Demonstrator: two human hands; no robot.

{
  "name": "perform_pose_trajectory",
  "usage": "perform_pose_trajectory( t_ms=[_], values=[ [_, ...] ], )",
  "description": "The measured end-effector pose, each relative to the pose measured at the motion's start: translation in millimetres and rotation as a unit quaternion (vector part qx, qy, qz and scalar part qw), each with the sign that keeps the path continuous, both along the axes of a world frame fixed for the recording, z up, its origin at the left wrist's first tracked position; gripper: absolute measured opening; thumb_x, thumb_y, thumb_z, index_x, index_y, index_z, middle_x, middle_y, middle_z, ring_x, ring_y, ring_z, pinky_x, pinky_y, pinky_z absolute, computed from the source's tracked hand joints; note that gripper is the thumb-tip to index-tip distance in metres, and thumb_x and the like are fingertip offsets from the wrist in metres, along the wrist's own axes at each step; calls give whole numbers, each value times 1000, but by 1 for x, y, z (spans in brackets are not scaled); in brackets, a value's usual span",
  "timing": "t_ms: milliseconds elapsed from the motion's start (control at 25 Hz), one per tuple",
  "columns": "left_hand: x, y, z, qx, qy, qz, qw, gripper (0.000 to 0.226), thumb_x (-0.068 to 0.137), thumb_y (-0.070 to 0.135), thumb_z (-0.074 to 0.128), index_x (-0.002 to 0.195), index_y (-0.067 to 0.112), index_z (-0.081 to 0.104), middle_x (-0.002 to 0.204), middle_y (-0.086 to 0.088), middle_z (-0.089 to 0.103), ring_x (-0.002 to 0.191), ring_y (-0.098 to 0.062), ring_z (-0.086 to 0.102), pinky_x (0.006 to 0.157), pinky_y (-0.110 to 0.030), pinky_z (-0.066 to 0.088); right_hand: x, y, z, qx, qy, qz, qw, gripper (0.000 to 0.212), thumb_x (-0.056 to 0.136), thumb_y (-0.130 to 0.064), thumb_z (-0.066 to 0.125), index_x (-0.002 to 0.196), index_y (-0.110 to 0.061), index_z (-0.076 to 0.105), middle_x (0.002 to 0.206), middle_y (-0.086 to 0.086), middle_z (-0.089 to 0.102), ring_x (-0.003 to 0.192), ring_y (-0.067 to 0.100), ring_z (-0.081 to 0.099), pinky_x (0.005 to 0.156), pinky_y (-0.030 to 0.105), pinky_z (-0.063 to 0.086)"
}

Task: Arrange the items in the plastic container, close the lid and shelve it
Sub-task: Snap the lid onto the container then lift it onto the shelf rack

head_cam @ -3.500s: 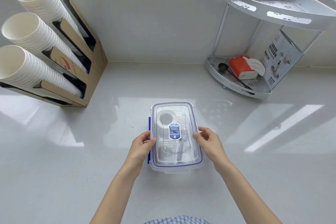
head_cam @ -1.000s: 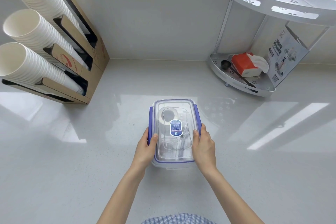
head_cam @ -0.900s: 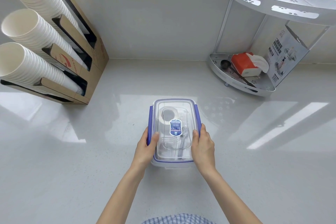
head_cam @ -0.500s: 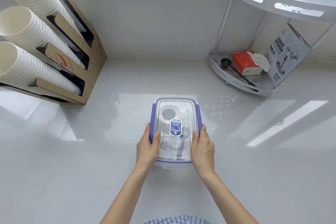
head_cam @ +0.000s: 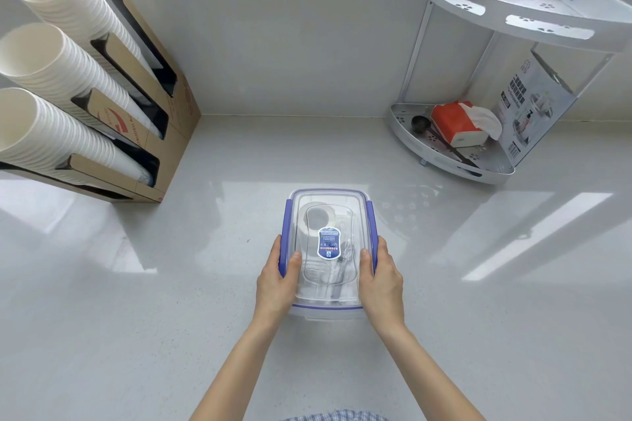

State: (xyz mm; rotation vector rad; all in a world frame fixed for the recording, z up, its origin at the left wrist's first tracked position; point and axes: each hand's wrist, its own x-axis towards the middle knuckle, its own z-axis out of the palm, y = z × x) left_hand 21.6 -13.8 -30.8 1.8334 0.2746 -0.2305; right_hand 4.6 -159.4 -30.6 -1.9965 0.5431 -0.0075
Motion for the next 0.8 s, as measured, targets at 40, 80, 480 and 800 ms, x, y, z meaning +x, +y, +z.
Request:
perform_pose_trajectory(
  t_ms=[40, 80, 480, 800],
  values=[
    [0, 1, 1, -8, 10, 3, 1000, 49, 91, 30, 48, 138, 23, 35, 139, 1, 49, 124, -18, 47, 109, -40, 38, -1, -2, 0, 10, 2, 2, 1000, 49, 96, -29, 35, 142, -15, 27, 142, 10, 44, 129, 28, 42, 107, 36, 32],
    [1, 3, 3, -15, 23, 7, 1000, 49, 89, 30, 50, 136, 24, 36, 134, -1, 52, 117, -19, 51, 104, -39, 42, -1, -5, 0, 19, 10, 5, 1000, 48, 95, -31, 37, 141, -18, 29, 139, 8, 47, 125, 28, 45, 105, 36, 34],
    [-12, 17, 10, -56, 87, -23, 994, 51, 83, 34, 60, 129, 36, 37, 108, -3, 58, 103, -21, 57, 80, -28, 46, -29, -29, 6, 69, 102, 30, 992, 39, 86, -45, 52, 110, -14, 57, 76, 0, 53, 69, 12, 51, 65, 24, 42],
    [-19, 25, 9, -102, 93, -29, 990, 51, 85, 23, 60, 132, 30, 42, 117, -8, 62, 106, -25, 60, 77, -26, 50, -36, -32, 10, 80, 67, 41, 994, 34, 87, -37, 54, 114, -16, 55, 93, 4, 63, 85, 19, 58, 68, 22, 45]
  ],
)
